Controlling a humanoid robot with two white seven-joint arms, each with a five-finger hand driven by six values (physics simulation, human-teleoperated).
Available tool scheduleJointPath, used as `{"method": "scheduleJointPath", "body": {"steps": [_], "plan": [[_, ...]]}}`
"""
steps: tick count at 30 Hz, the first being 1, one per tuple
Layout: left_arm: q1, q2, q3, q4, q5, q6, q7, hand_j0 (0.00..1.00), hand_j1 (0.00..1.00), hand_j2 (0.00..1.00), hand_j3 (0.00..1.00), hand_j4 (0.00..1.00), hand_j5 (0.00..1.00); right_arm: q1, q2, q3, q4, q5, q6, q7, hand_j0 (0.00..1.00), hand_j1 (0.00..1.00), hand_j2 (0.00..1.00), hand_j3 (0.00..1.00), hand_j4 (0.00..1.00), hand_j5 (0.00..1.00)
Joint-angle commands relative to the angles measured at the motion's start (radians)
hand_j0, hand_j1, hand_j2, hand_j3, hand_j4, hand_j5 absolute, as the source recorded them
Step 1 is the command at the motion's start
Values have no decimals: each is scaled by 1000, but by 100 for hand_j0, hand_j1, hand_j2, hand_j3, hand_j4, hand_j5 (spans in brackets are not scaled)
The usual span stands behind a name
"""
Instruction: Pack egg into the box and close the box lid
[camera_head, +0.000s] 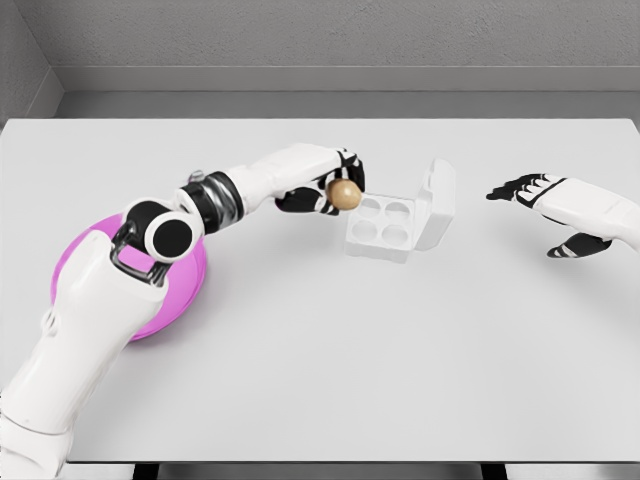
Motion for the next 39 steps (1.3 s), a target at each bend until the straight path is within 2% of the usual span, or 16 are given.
{"method": "scheduleJointPath", "body": {"steps": [1,9,14,21,22,33,39], "plan": [[0,-28,-6,31,-12,0,1,31,31,31,31,31,31,0,-2,0,-1,-6,2,0,100,100,100,100,100,100],[-21,-113,-9,117,-55,-2,1,31,31,31,31,31,31,0,0,0,-2,-6,2,0,100,100,100,100,100,100],[-46,-153,-9,205,-64,-3,1,31,31,31,31,31,31,0,0,0,-2,-6,2,0,100,100,100,100,100,100],[-55,-203,-11,254,-86,-5,1,31,31,31,31,31,31,0,1,0,-2,-6,2,0,100,100,100,100,100,100],[-61,-206,-11,275,-86,-6,1,32,32,32,32,32,32,0,1,0,-2,-6,2,0,100,100,100,100,100,100],[-67,-206,-9,291,-86,-3,1,36,36,36,36,36,36,0,0,0,-2,-6,2,0,100,100,100,100,100,100],[-86,-225,-5,356,-84,-3,1,36,36,36,36,36,36,2,0,0,-2,-8,2,0,100,100,100,100,100,100]]}}
